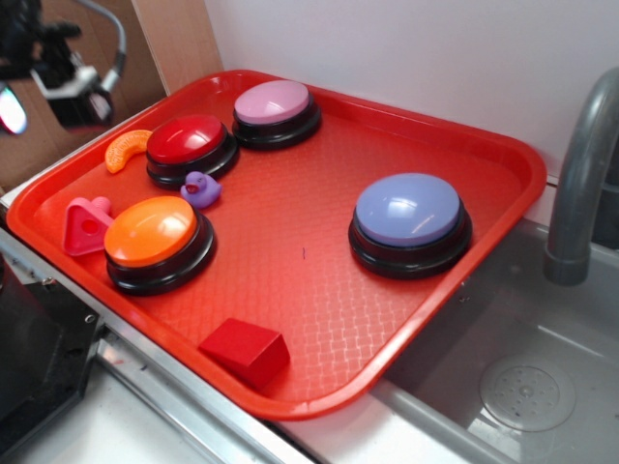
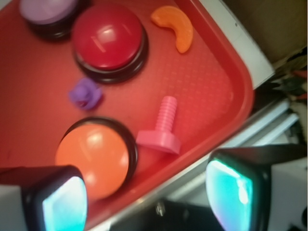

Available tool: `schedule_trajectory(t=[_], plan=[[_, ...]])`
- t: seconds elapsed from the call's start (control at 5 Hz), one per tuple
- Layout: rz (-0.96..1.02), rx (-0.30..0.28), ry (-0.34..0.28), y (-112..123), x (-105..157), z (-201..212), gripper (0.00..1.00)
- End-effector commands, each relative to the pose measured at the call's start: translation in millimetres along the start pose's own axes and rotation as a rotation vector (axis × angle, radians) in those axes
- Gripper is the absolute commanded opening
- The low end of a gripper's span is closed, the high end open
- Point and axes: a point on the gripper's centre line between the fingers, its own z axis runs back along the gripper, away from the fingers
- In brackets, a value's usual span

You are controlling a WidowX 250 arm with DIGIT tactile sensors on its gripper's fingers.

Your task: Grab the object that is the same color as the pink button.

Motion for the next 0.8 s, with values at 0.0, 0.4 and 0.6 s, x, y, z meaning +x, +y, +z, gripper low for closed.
schedule_trajectory(t=[0.0,0.4,0.6], plan=[[0.209,0.012,-0.082,14,10,-40,1.0],[0.256,0.091,-0.114,13,19,-64,1.0],[0.282,0.114,-0.111,13,22,-75,1.0]])
